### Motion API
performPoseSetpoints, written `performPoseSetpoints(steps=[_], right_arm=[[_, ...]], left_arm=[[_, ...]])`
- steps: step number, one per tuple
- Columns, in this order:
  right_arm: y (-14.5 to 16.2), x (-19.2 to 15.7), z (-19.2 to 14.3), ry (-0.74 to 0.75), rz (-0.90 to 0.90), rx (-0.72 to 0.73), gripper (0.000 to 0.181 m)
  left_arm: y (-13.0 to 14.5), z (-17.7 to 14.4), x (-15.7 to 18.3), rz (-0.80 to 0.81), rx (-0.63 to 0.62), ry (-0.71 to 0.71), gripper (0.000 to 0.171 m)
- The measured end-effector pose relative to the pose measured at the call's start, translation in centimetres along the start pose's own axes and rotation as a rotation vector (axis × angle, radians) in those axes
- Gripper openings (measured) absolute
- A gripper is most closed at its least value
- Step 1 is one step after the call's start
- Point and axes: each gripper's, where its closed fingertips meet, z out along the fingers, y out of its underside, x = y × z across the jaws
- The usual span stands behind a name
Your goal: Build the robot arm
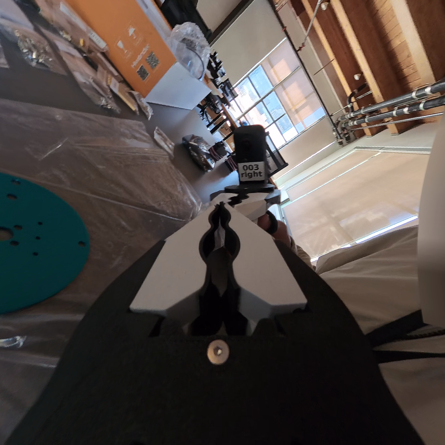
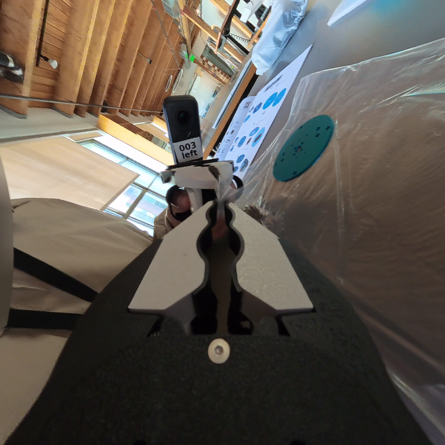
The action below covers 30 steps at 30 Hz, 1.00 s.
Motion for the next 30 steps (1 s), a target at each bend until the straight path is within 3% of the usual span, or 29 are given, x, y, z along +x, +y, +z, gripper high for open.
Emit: performPoseSetpoints(steps=[6, 9, 17, 30], right_arm=[[0.1, 0.0, 0.0, 0.003, -0.013, -0.01, 0.001], [0.1, 0.0, 0.0, -0.003, -0.009, -0.009, 0.001], [0.2, -0.3, -0.1, -0.023, -0.003, -0.013, 0.0], [0.3, -0.2, 0.1, -0.014, -0.001, -0.023, 0.0]], left_arm=[[-0.3, -0.2, 0.4, 0.002, -0.017, 0.03, 0.0], [-0.2, -0.3, 0.5, 0.016, -0.066, 0.049, 0.021], [-1.1, -1.1, -0.4, 0.125, -0.123, -0.008, 0.018], [-0.2, -0.2, -0.1, 0.112, -0.16, 0.013, 0.018]])
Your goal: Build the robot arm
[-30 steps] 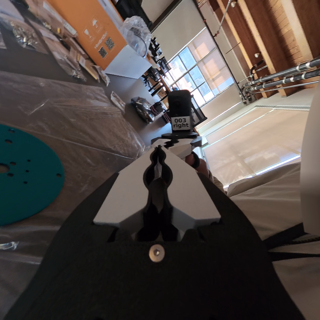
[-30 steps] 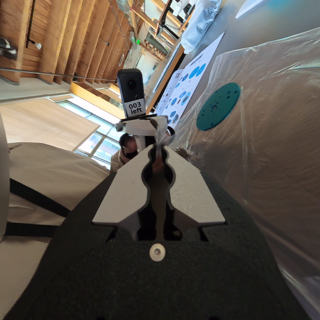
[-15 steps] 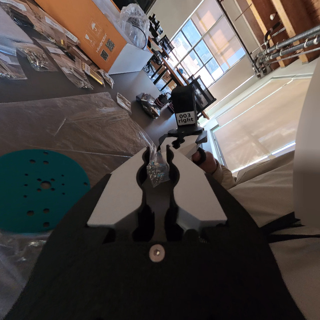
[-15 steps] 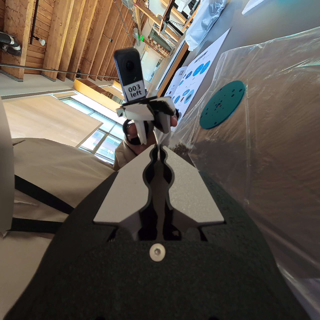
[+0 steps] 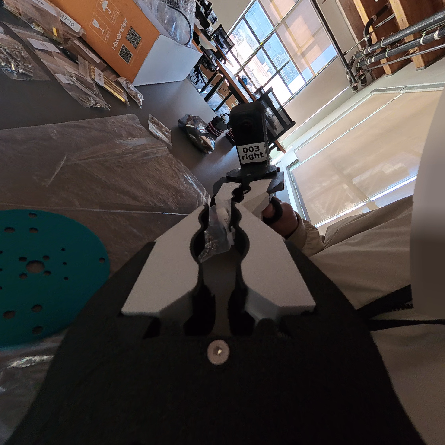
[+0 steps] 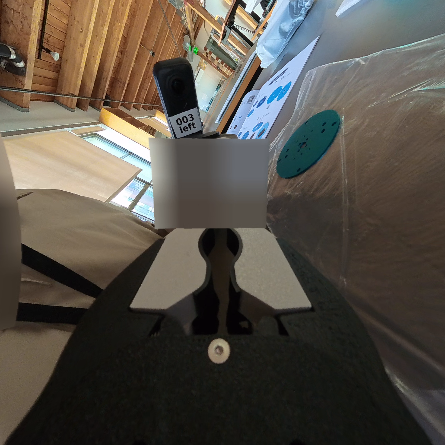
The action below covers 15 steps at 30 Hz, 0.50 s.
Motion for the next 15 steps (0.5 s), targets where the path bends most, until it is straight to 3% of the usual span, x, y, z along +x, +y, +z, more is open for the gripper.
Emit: performPoseSetpoints(steps=[15], right_arm=[[0.12, -0.02, 0.06, 0.0, 0.002, -0.006, 0.0]], left_arm=[[0.07, 0.02, -0.25, 0.017, 0.006, -0.021, 0.018]])
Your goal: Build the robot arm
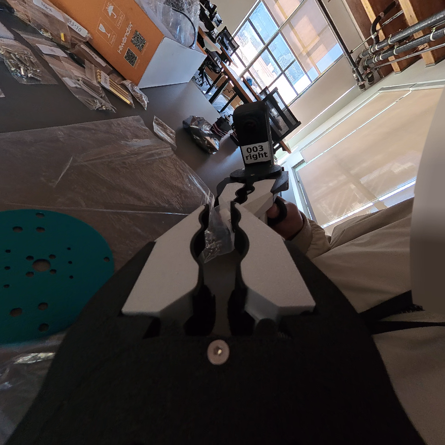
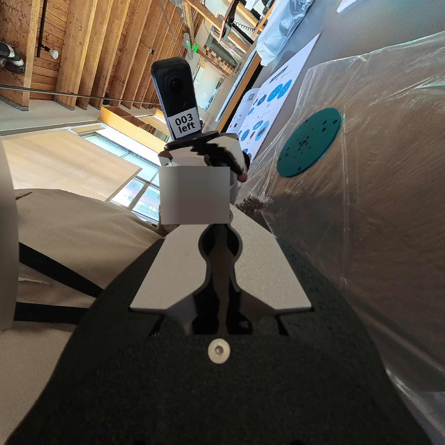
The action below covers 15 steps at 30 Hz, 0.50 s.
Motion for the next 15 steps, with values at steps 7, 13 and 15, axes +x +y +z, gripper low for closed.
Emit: performPoseSetpoints(steps=[7, 13, 15], right_arm=[[0.04, 0.05, 0.0, 0.001, 0.004, -0.002, 0.0], [0.07, 0.2, 0.01, 0.01, 0.003, -0.005, 0.0], [0.04, 0.28, -0.01, 0.015, 0.004, -0.004, 0.0]], left_arm=[[0.46, 0.11, 0.14, 0.048, -0.025, -0.016, 0.016], [0.76, 0.09, 0.56, 0.051, -0.039, 0.005, 0.01], [0.91, 0.08, 0.91, 0.066, -0.05, 0.018, 0.008]])
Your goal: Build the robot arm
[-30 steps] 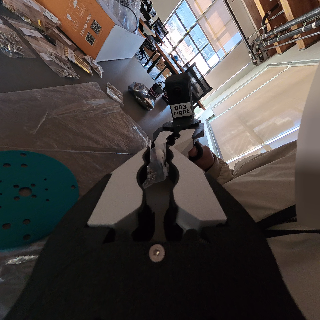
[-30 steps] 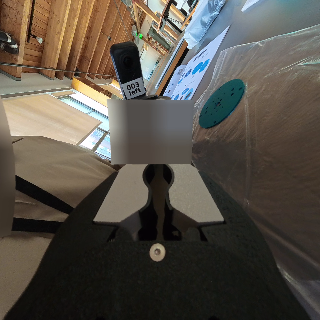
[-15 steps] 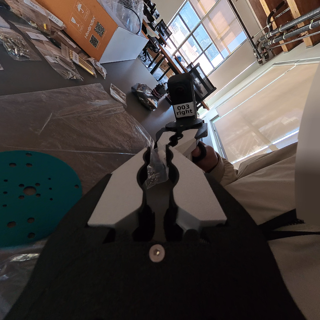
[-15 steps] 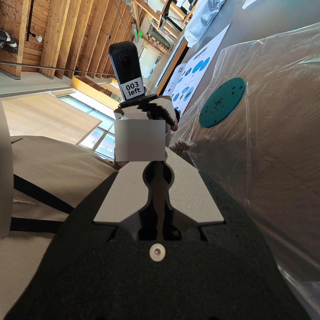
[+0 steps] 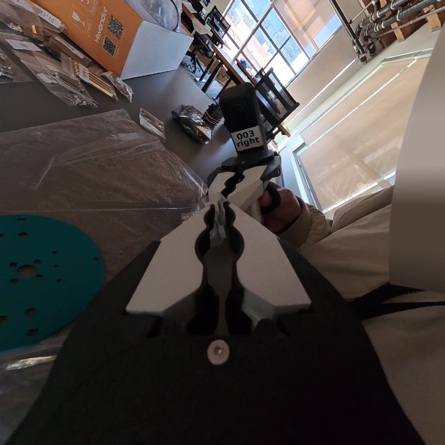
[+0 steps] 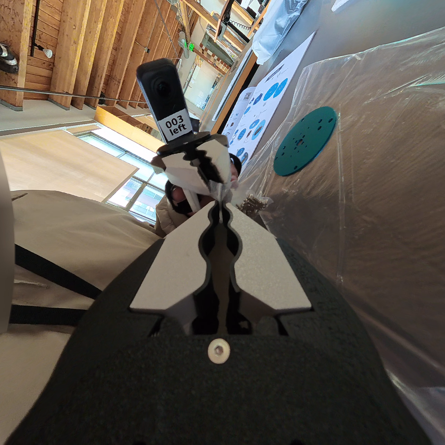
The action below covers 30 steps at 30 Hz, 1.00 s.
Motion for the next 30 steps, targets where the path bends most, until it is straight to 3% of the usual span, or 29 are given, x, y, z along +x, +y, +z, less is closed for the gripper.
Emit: performPoseSetpoints(steps=[9, 15, 30], right_arm=[[0.4, 0.0, 0.2, 0.018, -0.028, -0.025, 0.0], [0.2, -0.1, 0.0, 0.006, -0.02, -0.01, 0.0], [0.2, 0.0, 0.1, 0.004, -0.017, -0.015, 0.0]], left_arm=[[0.5, 0.3, 0.4, 0.045, -0.063, 0.012, 0.006], [-0.7, -0.5, -0.1, 0.028, -0.014, 0.012, 0.007], [-0.4, -0.1, 0.1, 0.034, -0.008, 0.008, 0.009]])
